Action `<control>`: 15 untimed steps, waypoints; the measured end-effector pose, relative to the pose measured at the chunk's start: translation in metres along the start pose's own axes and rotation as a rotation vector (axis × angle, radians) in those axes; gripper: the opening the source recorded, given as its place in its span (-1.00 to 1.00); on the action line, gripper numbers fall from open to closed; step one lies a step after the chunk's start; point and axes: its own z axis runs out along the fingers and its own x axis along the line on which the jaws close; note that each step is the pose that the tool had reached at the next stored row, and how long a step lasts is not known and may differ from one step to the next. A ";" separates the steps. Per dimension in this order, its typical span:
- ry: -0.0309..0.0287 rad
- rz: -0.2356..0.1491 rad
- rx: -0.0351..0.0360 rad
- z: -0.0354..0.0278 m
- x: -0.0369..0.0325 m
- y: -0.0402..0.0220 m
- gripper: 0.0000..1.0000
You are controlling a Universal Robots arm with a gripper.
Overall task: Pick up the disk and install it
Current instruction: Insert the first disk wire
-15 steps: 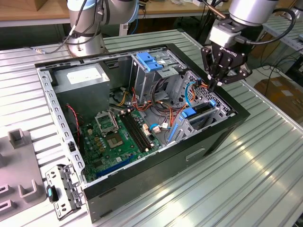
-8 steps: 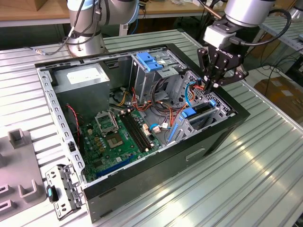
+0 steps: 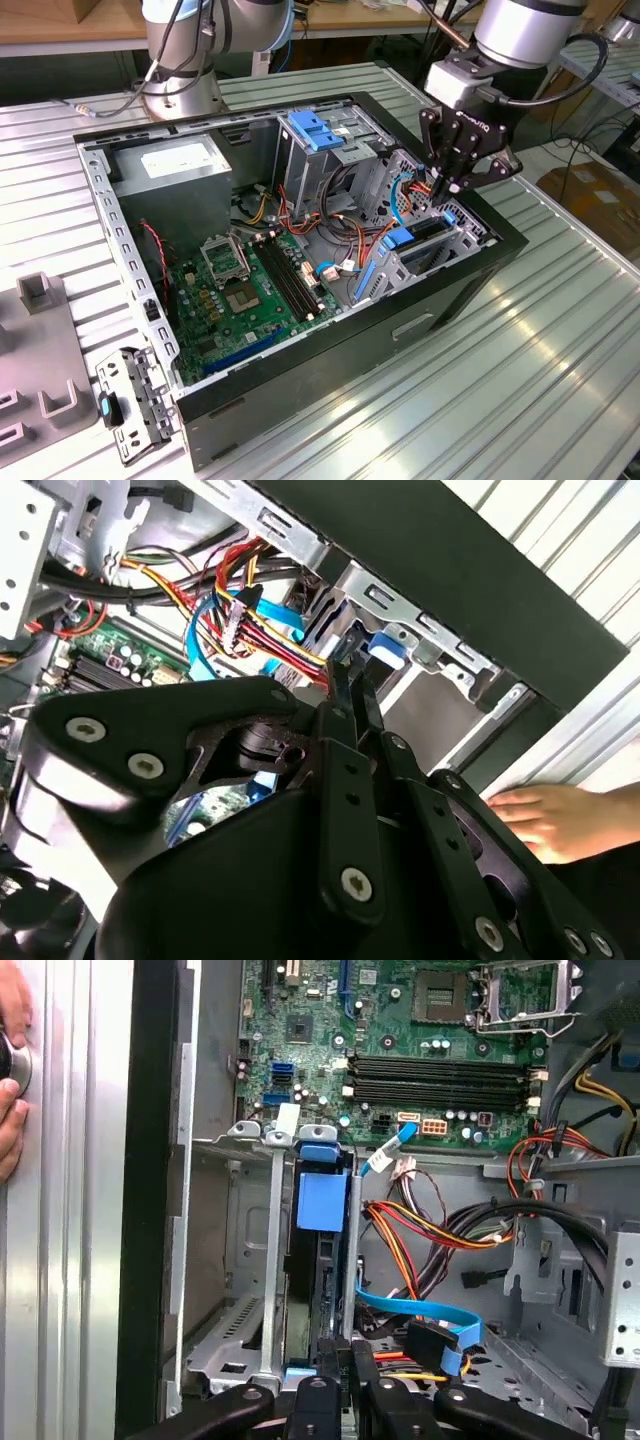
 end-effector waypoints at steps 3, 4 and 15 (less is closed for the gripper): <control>-0.0004 0.001 -0.0001 0.0015 0.0016 0.0039 -0.66; -0.0026 0.002 0.0000 0.0026 0.0040 0.0045 -0.66; -0.0326 0.006 0.0008 0.0119 0.0117 0.0090 -0.66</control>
